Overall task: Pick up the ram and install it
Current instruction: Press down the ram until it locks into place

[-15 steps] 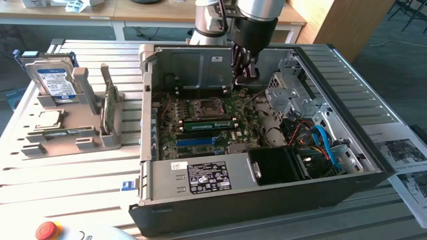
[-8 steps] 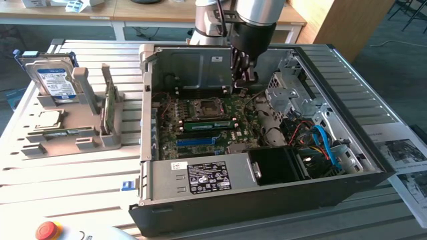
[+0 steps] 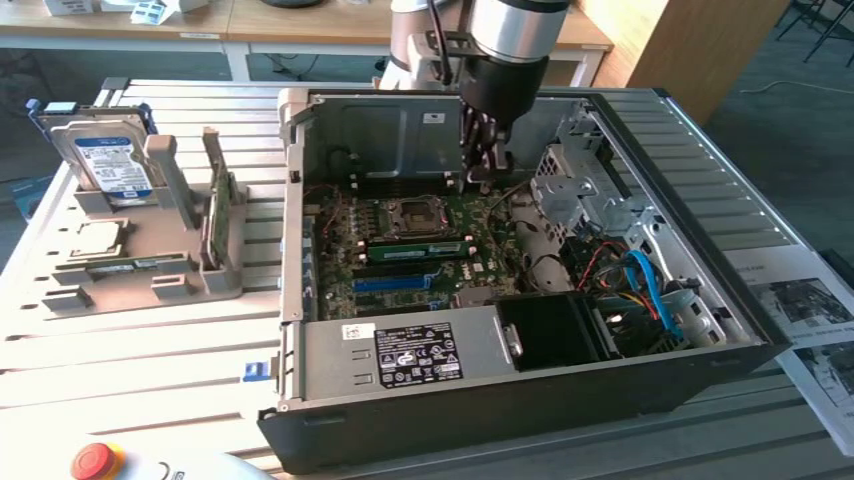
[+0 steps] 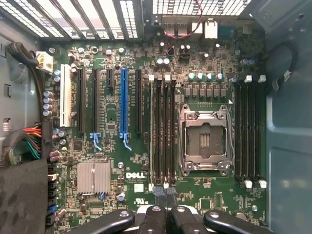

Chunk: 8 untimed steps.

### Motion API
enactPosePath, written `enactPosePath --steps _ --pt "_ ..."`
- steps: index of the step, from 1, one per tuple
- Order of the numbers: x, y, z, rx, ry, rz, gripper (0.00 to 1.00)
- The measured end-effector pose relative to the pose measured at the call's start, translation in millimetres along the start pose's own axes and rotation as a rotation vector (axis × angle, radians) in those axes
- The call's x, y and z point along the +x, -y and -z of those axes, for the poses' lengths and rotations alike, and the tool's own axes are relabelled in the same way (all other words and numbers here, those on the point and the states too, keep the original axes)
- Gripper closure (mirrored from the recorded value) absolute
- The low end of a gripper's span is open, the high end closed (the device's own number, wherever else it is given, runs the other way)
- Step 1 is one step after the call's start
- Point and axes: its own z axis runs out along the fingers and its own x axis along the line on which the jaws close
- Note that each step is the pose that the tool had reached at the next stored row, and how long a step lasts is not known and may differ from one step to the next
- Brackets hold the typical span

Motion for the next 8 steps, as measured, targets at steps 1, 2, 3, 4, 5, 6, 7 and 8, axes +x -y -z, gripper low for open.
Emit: enactPosePath --steps 1,2,3,4,5,6,7,8 --pt "0.0 0.0 -1.4 0.0000 -0.0006 0.000 0.89" --pt "0.0 0.1 -2.7 0.0001 -0.0011 0.000 0.89" --pt "0.1 0.1 -4.1 0.0001 -0.0017 0.000 0.89" --pt "0.1 0.1 -5.5 0.0001 -0.0025 0.000 0.89" --pt "0.1 0.1 -6.9 0.0001 -0.0031 0.000 0.89" --pt "0.2 0.1 -8.1 0.0001 -0.0036 0.000 0.89" --pt "0.2 0.2 -9.3 0.0001 -0.0042 0.000 0.89" --pt "0.2 0.2 -10.5 0.0001 -0.0048 0.000 0.89"
